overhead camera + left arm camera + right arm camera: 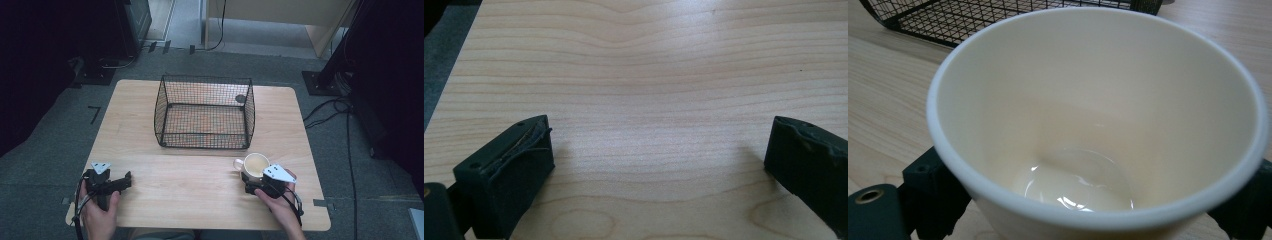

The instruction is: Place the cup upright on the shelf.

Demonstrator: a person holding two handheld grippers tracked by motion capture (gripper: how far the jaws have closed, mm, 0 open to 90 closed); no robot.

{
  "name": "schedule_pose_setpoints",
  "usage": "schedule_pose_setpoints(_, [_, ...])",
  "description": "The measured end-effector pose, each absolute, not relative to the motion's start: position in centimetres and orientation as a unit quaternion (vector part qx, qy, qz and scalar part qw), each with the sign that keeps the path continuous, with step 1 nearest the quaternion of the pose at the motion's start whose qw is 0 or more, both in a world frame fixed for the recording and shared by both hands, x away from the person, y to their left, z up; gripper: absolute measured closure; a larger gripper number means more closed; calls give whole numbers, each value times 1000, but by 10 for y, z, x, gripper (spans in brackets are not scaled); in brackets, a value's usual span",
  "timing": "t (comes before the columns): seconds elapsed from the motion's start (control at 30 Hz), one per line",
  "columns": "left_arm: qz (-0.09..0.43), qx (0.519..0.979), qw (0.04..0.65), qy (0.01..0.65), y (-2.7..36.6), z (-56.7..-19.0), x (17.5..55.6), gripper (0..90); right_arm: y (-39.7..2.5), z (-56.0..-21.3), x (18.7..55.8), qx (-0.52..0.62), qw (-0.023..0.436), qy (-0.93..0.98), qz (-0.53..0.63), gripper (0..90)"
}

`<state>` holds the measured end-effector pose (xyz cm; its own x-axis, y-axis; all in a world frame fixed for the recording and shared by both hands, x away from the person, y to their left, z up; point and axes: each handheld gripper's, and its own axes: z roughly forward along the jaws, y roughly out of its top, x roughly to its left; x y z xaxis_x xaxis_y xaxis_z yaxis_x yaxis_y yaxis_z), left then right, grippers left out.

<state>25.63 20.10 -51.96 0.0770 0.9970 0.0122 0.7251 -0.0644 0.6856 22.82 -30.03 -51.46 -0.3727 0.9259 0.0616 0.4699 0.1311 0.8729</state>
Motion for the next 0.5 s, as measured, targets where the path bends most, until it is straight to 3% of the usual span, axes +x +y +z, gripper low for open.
schedule_pose_setpoints(0.5, [254,684,267,629,201,-520,256,0,-289,-494,223,460,246,721,456,85])
